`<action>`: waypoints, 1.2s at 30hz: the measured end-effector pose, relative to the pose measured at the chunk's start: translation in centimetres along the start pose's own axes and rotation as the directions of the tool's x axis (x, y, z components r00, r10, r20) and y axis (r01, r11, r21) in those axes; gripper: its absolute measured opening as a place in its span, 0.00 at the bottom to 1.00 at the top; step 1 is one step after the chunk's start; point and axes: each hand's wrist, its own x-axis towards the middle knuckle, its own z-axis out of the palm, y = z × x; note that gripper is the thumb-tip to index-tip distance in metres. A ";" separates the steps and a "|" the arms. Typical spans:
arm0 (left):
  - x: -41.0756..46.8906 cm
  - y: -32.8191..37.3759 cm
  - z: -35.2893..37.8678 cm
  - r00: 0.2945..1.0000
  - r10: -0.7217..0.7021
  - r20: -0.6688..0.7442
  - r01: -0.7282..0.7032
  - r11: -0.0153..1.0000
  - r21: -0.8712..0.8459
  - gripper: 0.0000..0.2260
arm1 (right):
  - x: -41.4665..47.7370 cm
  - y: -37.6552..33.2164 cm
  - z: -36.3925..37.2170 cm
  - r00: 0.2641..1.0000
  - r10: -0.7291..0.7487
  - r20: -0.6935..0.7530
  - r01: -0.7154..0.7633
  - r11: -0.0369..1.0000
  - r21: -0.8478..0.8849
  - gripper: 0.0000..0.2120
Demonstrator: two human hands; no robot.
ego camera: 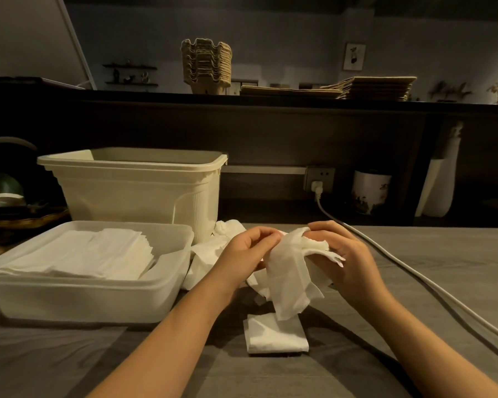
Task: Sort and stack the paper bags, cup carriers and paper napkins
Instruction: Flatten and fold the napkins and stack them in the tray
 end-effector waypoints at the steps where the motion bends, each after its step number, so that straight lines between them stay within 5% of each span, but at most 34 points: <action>1: 0.1 0.0 0.0 1.000 0.005 -0.019 -0.005 1.000 -0.020 0.04 | 0.0 -0.1 -0.1 1.000 0.006 0.013 -0.006 1.000 0.008 0.10; 5: 0.6 -0.1 -0.8 0.958 0.041 -0.285 -0.101 0.975 -0.199 0.05 | 0.0 -1.0 -0.3 0.988 0.153 -0.005 -0.149 0.970 0.193 0.07; 10: 0.9 -0.2 -2.1 0.766 0.263 -0.586 -0.259 0.961 0.093 0.03 | 0.2 -1.4 -0.9 0.842 0.532 -0.096 -0.388 0.718 0.579 0.12; 16: 0.6 -0.7 -1.3 0.794 0.421 -0.438 -0.313 0.901 0.299 0.12 | 0.1 -2.1 -1.3 0.806 0.565 0.175 -0.487 0.467 0.738 0.11; 23: 0.2 -0.7 -0.6 0.787 0.608 -0.110 -0.506 0.736 0.450 0.12 | -0.2 -2.3 -0.6 0.836 0.468 0.287 -0.534 0.573 0.622 0.15; 28: -0.2 -0.8 0.0 0.867 0.486 -0.113 -0.451 0.860 0.241 0.22 | 0.0 -2.3 -0.4 0.867 0.417 0.275 -0.495 0.649 0.578 0.19; 36: -0.4 -0.3 0.7 0.916 0.376 -0.138 -0.368 0.926 0.082 0.11 | 0.0 -2.3 0.1 0.824 0.544 0.161 -0.529 0.633 0.566 0.12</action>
